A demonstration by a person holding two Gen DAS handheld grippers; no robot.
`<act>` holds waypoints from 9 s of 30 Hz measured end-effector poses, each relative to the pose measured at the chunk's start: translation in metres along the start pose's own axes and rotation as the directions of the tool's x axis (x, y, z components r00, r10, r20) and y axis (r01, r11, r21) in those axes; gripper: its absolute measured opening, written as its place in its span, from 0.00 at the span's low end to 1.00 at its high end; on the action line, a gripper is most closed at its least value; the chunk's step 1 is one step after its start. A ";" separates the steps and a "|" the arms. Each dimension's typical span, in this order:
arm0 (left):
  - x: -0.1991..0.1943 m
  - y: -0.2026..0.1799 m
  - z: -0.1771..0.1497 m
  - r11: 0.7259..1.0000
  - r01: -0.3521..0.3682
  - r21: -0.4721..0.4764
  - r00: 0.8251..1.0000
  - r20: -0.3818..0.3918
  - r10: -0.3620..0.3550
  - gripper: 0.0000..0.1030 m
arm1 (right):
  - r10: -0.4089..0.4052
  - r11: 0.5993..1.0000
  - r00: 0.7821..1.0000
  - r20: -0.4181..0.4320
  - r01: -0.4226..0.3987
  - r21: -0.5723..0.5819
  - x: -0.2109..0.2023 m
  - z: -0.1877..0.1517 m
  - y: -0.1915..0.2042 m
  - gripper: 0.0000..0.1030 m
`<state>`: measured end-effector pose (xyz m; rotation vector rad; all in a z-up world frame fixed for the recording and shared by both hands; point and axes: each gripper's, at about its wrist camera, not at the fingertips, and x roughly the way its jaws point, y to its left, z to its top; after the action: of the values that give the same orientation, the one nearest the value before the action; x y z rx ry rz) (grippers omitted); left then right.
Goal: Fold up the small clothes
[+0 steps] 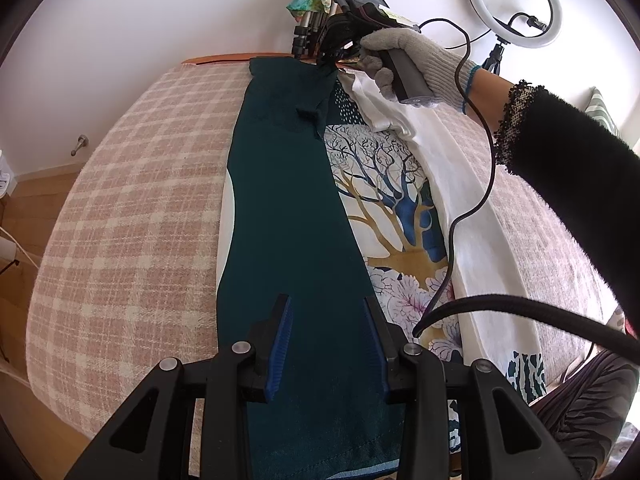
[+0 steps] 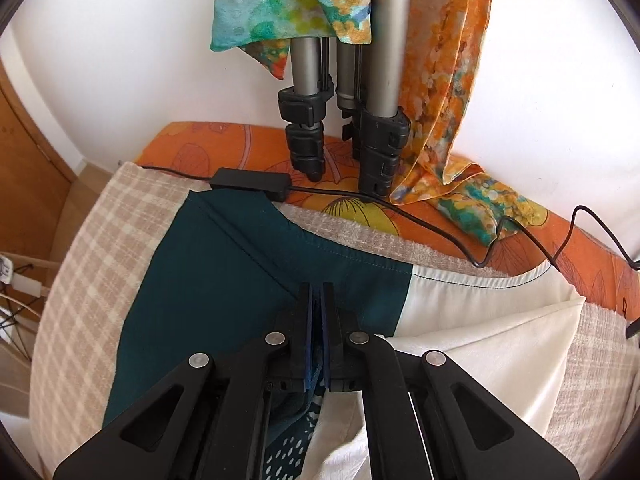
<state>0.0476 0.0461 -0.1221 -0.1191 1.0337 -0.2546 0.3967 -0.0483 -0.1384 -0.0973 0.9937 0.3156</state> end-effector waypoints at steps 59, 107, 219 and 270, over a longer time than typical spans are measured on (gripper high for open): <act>-0.038 0.032 -0.048 0.999 0.045 -0.014 0.998 -0.036 -0.045 0.43 | 0.192 0.963 0.980 -0.054 -0.178 0.202 -0.247 -0.357 -0.014 0.38; -0.050 0.035 0.006 0.991 0.099 -0.085 0.994 0.060 -0.094 0.00 | 0.466 0.803 0.875 0.130 -0.480 0.353 -0.250 -0.367 -0.046 0.01; 0.239 0.104 0.348 0.985 -0.115 0.126 0.989 0.106 0.102 0.31 | -0.051 0.990 0.995 0.083 0.040 0.136 -0.028 -0.022 -0.163 0.39; 0.015 0.041 0.125 0.953 -0.146 0.265 0.968 0.235 0.083 0.00 | 0.000 1.000 0.977 0.213 0.003 -0.012 -0.226 -0.234 -0.026 0.03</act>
<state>0.1688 0.0791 -0.0797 0.1674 0.7703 -0.2728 0.1013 -0.1739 -0.0788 -0.0735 0.7786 0.3240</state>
